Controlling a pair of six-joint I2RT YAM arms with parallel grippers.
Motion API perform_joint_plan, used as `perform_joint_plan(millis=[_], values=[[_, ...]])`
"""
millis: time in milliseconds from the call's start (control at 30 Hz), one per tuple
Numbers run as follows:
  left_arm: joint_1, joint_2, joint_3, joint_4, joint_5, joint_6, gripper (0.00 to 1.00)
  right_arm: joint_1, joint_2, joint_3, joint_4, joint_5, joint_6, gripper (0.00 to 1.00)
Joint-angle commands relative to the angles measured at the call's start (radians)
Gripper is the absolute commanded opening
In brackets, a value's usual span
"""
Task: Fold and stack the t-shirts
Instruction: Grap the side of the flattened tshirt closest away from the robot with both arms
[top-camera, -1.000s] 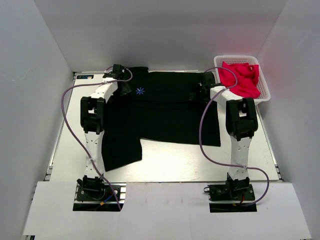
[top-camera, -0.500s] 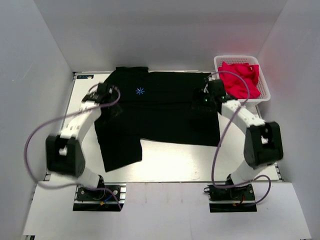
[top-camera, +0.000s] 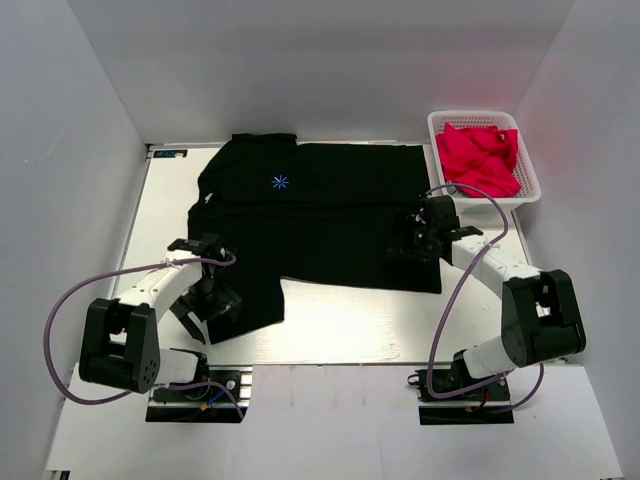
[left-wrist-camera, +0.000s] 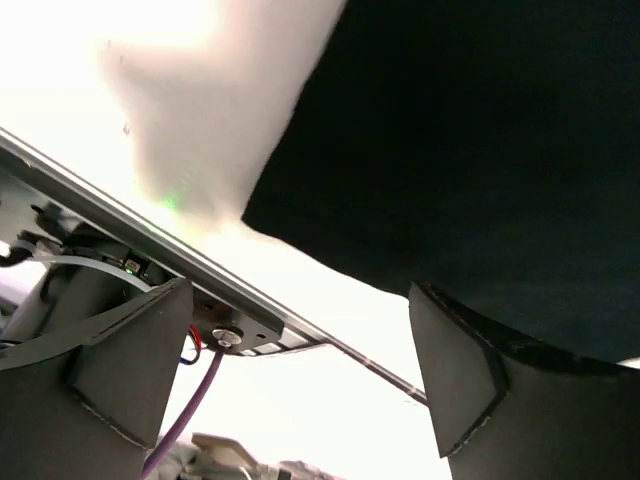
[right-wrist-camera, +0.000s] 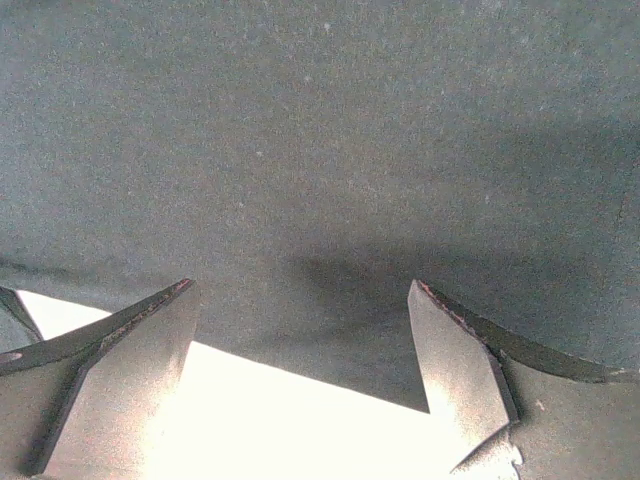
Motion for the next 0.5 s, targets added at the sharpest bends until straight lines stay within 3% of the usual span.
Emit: perform_joint_plan(millis=[0,333,467], values=[[-0.018,0.004,-0.044,0.041,0.025,-0.064,0.96,-0.008,-0.025,-0.002,0.054,-0.033,0.028,0.9],[-0.004,0.09,-0.136,0.311,-0.082,-0.146,0.9,-0.019,-0.126,-0.045,0.001,-0.035,0.008,0.9],[-0.015,0.154,-0.136,0.332,-0.125,-0.155,0.65,-0.025,-0.193,-0.093,-0.091,0.069,0.045,0.9]])
